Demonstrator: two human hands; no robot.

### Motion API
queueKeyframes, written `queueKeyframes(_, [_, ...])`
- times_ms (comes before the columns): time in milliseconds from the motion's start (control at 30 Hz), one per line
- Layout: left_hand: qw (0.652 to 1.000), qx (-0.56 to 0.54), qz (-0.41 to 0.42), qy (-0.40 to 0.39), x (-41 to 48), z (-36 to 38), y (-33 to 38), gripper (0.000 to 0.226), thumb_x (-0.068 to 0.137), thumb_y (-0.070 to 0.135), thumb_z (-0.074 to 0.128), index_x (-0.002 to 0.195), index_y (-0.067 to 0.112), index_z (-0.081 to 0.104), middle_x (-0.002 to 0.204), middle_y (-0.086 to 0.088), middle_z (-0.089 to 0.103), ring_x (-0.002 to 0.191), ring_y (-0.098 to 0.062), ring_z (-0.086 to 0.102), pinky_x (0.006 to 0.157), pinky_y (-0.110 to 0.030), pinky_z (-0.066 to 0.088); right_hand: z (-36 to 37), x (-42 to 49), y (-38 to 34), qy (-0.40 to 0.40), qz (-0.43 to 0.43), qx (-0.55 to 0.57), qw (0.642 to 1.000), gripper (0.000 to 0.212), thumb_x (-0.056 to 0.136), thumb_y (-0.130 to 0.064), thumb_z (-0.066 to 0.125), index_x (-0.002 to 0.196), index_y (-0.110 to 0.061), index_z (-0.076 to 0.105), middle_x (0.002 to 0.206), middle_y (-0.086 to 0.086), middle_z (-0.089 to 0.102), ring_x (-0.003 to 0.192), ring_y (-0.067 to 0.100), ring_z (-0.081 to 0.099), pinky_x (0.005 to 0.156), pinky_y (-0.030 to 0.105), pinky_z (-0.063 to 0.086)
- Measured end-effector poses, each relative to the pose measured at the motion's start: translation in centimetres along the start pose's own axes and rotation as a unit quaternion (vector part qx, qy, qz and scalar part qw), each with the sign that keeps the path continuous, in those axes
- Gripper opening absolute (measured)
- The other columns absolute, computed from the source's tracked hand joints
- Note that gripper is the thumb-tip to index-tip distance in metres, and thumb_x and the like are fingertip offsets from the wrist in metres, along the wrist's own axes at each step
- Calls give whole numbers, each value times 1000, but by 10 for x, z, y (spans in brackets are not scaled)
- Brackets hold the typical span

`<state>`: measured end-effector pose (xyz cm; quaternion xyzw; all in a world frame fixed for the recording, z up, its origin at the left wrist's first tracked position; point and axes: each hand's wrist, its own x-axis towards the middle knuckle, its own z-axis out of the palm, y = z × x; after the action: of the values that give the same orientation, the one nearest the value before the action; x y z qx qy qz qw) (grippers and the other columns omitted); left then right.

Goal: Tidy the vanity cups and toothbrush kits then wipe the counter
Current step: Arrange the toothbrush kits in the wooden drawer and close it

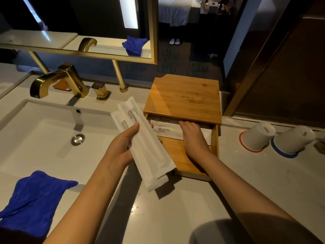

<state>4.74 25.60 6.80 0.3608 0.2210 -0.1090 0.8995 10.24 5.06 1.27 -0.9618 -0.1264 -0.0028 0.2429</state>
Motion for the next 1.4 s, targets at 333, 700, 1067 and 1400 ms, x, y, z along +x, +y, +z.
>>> queueKeyframes(333, [1000,6,-10,-9,2,10,-9,15,85,13,60,98,18,63,83,-11,76,80,-27,73,57,-48,58,4,-19,-1,-137,-35,-38,989,48,102,-33,30,147,-17,26,160,1,17,147,16,9,119,31,8])
queueKeyframes(700, [999,18,-15,40,0,10,-15,22,79,13,67,97,23,62,74,-9,76,74,-28,73,52,-48,57,-19,-31,-24,-56,22,221,973,37,101,-26,37,135,-19,48,141,-2,51,129,10,45,106,20,32])
queueKeyframes(1067, [999,7,-31,20,-1,29,-25,36,79,15,67,113,22,58,114,-15,65,99,-37,67,77,-58,54,-53,-33,-49,-93,121,435,888,11,87,-20,65,95,-26,62,95,1,70,86,15,71,68,26,59])
queueKeyframes(1400, [995,-64,-39,64,-11,3,-9,20,89,5,51,107,0,58,101,-19,65,100,-31,63,95,-49,47,-78,-12,-13,-37,130,316,939,13,90,-16,58,92,-28,63,89,-11,60,79,4,58,49,11,45])
